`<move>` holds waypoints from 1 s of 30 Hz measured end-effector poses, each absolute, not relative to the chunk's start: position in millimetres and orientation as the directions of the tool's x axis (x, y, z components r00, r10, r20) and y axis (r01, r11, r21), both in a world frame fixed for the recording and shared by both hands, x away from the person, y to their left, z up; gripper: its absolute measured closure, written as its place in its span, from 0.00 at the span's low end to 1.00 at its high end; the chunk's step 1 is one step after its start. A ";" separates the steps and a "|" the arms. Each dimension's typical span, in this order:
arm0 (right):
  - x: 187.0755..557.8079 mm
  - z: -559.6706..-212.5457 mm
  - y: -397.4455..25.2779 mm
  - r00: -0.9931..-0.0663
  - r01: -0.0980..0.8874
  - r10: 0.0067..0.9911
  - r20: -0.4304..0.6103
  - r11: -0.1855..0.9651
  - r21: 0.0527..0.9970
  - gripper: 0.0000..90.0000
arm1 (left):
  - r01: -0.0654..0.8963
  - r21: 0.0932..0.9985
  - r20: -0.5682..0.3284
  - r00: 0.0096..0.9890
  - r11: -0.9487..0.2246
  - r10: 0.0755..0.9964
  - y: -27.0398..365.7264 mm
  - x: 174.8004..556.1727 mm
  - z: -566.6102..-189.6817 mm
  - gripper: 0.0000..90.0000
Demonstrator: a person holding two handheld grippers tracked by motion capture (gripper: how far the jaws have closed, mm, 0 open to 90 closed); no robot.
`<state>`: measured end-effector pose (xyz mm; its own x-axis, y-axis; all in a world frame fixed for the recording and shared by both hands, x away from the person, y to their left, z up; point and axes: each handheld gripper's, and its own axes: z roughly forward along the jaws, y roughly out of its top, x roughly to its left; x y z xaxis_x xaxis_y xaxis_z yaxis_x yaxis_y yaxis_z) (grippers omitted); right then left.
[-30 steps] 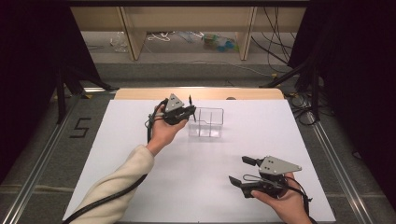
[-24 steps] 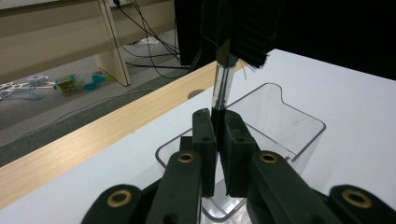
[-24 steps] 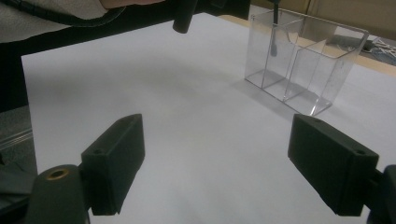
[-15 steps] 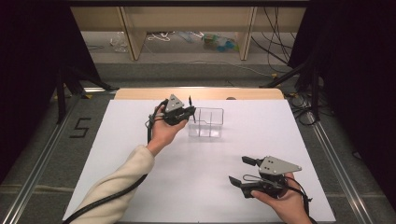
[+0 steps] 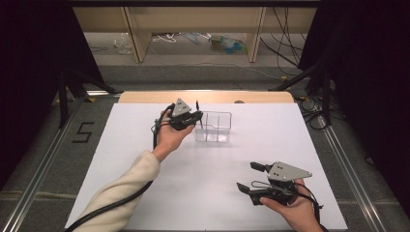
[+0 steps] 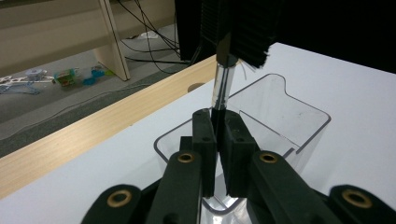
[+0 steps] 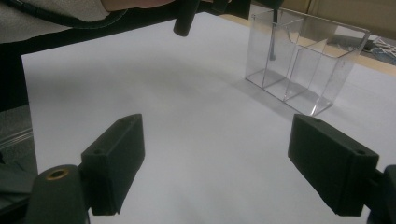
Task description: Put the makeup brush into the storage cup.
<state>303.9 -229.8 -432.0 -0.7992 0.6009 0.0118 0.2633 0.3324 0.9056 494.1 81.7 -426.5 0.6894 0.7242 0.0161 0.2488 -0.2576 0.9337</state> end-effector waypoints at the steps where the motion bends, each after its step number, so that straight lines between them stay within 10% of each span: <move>1: 304.0 -432.0 -229.8 -0.800 0.263 0.600 0.011 0.333 0.906 0.22 | 0.249 0.934 0.017 0.689 -0.258 0.724 81.9 494.1 -426.4 0.95; 30: 304.0 -432.1 -229.7 -0.800 0.263 0.599 0.011 0.334 0.905 0.22 | 0.265 0.931 0.003 0.680 -0.250 0.733 81.0 496.5 -429.1 0.95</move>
<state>304.0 -229.7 -432.1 -0.8004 0.5993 0.0112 0.2625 0.3338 0.9054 496.5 81.0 -429.1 0.6800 0.7332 0.0029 0.2652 -0.2497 0.9313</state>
